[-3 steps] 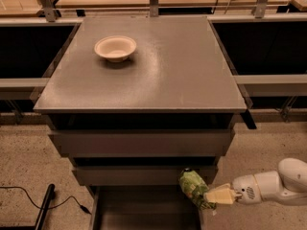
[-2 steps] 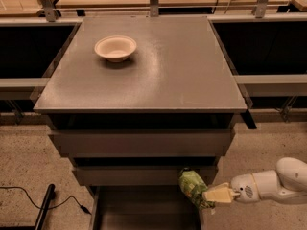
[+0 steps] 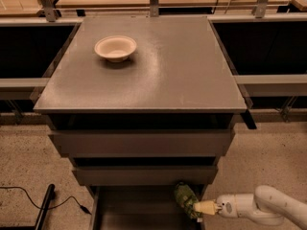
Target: Place green jalapeno chip bag into bottom drawer
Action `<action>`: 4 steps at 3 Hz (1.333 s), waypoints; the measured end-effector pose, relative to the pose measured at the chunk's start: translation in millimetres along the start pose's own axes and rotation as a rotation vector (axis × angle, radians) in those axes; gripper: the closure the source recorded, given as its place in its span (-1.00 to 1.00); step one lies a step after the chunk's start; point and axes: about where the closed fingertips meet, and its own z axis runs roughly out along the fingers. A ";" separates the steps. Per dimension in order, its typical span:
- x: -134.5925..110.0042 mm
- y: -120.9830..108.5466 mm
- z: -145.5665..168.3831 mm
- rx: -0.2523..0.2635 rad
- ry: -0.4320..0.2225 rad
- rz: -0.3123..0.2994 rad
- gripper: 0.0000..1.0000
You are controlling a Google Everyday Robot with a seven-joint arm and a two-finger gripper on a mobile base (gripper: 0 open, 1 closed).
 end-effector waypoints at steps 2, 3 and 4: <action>34.5 -77.7 58.0 -0.048 -0.055 0.127 0.64; 37.6 -80.2 62.1 -0.051 -0.056 0.132 0.18; 37.9 -79.3 64.3 -0.055 -0.053 0.132 -0.29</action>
Offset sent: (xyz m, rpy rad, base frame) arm 0.0187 0.0183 -0.1481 0.1520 0.1331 -0.1444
